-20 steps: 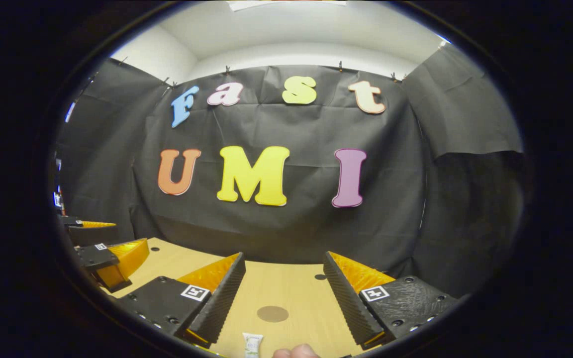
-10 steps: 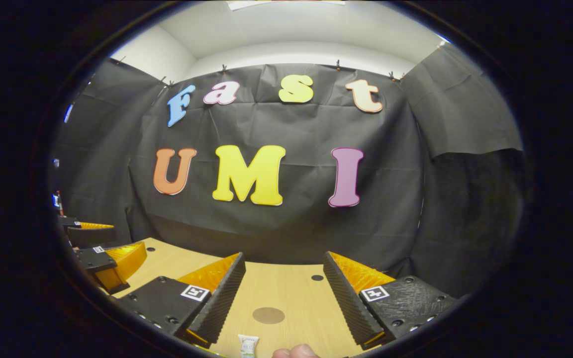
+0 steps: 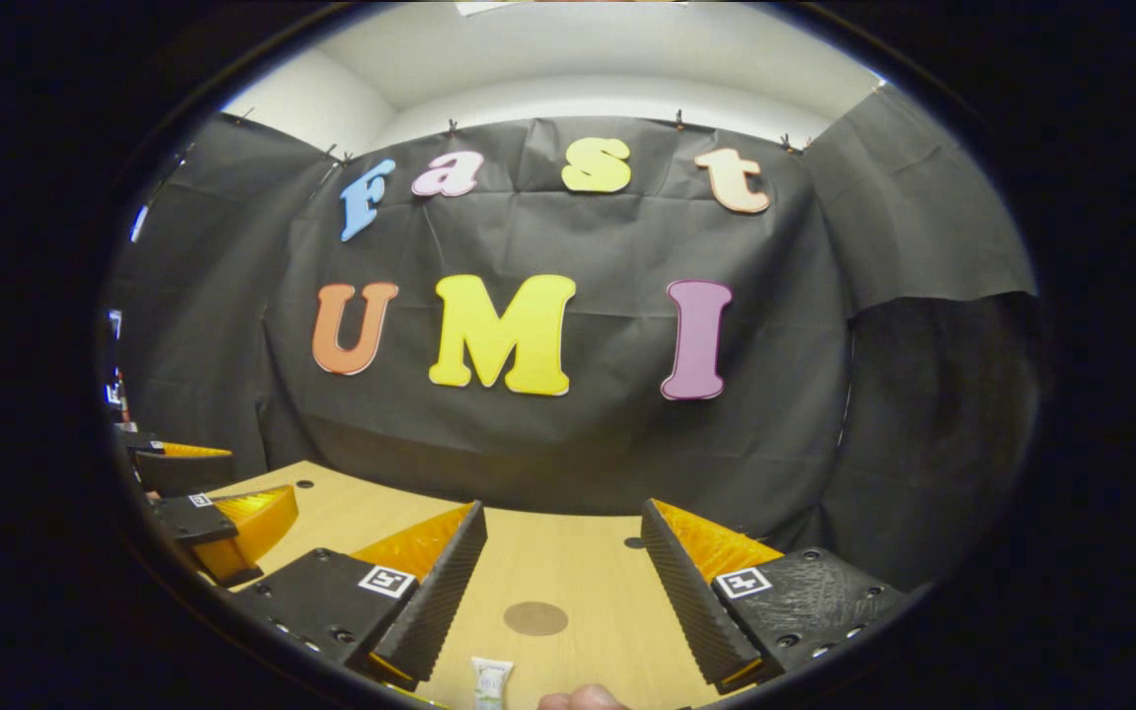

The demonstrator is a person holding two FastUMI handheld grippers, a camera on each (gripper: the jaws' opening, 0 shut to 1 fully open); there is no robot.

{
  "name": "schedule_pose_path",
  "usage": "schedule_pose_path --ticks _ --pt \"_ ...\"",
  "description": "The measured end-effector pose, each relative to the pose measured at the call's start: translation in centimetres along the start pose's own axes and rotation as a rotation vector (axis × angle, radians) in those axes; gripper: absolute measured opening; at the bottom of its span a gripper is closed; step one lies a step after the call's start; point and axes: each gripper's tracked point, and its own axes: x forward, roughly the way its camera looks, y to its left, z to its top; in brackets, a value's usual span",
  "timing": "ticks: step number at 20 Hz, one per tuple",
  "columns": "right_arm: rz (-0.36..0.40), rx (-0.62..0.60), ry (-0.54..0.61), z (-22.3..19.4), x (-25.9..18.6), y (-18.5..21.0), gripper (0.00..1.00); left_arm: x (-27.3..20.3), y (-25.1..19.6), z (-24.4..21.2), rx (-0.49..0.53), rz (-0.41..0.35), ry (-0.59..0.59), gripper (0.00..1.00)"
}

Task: Put the toothbrush and toothpaste on the desktop into the cup, then pick up the cup and place it on the coaster on the desktop.

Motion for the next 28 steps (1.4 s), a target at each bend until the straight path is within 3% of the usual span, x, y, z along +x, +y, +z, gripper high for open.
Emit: schedule_pose_path --ticks 10,16,23,28 --pt "0.021 -0.015 0.184 -6.6 -0.4 0.4 0.95 -1.4 0.1 -11.3 0.01 -0.028 0.324 0.99" --pt "0.015 -0.039 0.267 -10.2 -1.5 0.3 0.95 -1.8 0.9 -18.5 -0.037 -0.023 0.509 0.99" --pt "-0.003 -0.071 0.301 -11.3 -2.3 -0.3 0.95 -0.3 1.7 -24.7 -0.076 -0.033 0.668 1.0" --pt "-0.003 -0.08 0.341 -12.7 -2.5 -0.2 0.95 0.6 1.8 -26.7 -0.074 -0.05 0.716 0.88"
